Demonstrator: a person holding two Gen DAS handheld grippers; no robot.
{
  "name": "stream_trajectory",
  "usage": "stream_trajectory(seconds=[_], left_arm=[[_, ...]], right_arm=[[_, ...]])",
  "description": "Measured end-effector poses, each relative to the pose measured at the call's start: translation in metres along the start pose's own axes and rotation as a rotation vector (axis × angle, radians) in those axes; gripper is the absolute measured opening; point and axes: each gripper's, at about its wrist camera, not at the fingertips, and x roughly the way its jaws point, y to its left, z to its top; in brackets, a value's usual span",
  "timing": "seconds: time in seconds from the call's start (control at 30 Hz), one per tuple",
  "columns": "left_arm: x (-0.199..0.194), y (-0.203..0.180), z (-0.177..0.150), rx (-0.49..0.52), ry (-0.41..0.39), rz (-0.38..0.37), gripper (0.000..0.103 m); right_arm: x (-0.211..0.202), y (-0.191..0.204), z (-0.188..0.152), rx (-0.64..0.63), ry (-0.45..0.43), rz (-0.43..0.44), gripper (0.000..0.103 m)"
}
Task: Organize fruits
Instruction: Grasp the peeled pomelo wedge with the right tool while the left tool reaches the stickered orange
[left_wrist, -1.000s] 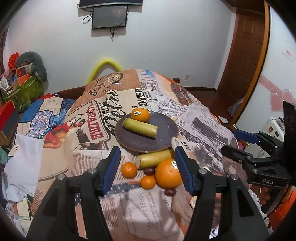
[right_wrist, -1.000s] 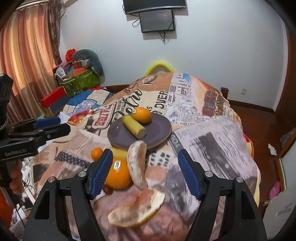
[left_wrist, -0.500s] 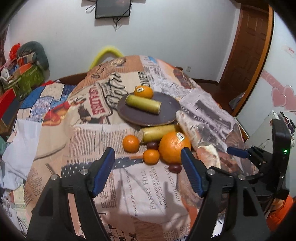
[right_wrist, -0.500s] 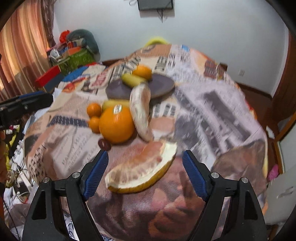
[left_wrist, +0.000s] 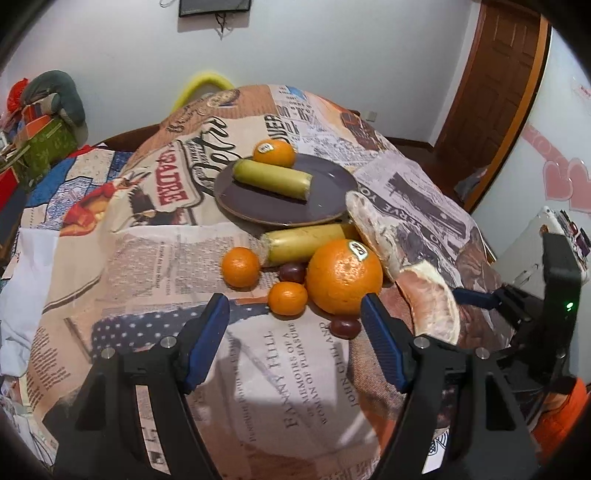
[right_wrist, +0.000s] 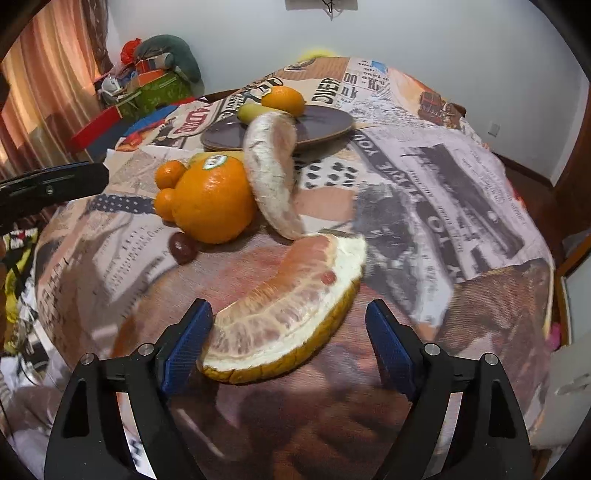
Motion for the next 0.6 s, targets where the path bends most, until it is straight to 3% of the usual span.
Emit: stream_trajectory(seconds=[0.27, 0.5, 0.6], left_arm=[[0.027, -0.021, 0.002, 0.041, 0.047, -0.029, 0.073], [0.050, -0.032, 0.007, 0.052, 0.078, -0.043, 0.073], [0.056, -0.035, 0.009, 0.057, 0.073, -0.044, 0.073]], right_arm=[[-0.010, -0.035, -0.006, 0.056, 0.009, -0.031, 0.082], [-0.006, -0.038, 0.003, 0.101, -0.007, -0.002, 0.082], [0.003, -0.033, 0.007, 0.092, -0.004, -0.004, 0.075]])
